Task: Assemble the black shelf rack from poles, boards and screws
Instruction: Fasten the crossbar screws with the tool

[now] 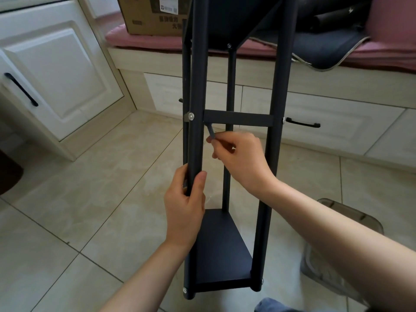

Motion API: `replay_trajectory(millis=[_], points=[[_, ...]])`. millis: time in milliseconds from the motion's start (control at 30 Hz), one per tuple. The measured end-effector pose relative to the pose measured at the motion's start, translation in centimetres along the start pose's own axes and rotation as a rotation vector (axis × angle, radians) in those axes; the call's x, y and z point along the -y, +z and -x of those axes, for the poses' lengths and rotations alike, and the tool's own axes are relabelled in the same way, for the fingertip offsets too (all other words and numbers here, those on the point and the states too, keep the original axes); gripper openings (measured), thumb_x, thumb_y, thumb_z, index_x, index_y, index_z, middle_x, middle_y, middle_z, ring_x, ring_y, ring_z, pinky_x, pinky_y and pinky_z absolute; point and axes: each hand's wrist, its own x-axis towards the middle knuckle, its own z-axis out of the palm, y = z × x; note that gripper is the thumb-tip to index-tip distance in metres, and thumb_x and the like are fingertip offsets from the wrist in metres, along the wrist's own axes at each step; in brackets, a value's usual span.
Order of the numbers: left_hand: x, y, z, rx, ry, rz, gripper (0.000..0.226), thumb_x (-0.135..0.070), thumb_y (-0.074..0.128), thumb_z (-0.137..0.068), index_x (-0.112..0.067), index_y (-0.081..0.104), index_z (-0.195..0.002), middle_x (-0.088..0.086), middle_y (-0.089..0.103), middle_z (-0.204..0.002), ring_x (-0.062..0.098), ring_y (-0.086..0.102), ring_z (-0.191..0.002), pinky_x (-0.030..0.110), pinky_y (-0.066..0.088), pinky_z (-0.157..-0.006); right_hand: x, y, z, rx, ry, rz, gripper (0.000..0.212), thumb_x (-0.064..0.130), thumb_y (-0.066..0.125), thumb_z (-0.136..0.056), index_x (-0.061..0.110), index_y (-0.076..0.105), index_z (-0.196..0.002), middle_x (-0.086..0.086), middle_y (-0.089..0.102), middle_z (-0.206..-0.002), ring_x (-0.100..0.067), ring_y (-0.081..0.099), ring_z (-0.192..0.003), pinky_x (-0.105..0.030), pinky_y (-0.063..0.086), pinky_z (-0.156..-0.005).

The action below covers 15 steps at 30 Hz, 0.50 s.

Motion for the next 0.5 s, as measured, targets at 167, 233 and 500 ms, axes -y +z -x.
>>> replay_trajectory(millis=[167,233,500], points=[[0.2,0.1,0.0,0.012,-0.012,0.005,0.024,-0.048,0.055,-0.091,-0.031,0.06,-0.106,0.013,0.048,-0.06,0.03,0.044,-0.044,0.039,0.036,-0.037,-0.6,1.4,-0.3,-0.049,0.0,-0.058,0.017,0.019,0.06,-0.096,0.012,0.075,-0.09,0.002,0.072,-0.077,-0.009,0.067,-0.076,-0.021,0.055,-0.074],[0.2,0.2,-0.1,0.016,-0.017,0.007,0.025,-0.049,0.054,-0.09,-0.03,0.06,-0.106,0.013,0.047,-0.059,0.023,0.044,-0.043,0.037,0.037,-0.037,-0.9,2.1,-0.5,-0.091,-0.007,-0.087,0.019,0.019,0.062,-0.096,0.01,0.074,-0.085,-0.001,0.071,-0.073,-0.013,0.066,-0.07,-0.03,0.054,-0.071],[0.4,0.2,-0.1,0.015,-0.015,-0.019,0.024,-0.049,0.054,-0.09,-0.031,0.06,-0.105,0.013,0.047,-0.059,0.027,0.044,-0.043,0.04,0.036,-0.037,-1.3,4.2,-1.5,-0.219,-0.112,-0.068,0.011,0.01,0.066,-0.092,0.003,0.073,-0.088,-0.004,0.072,-0.075,-0.013,0.067,-0.069,-0.025,0.054,-0.069]])
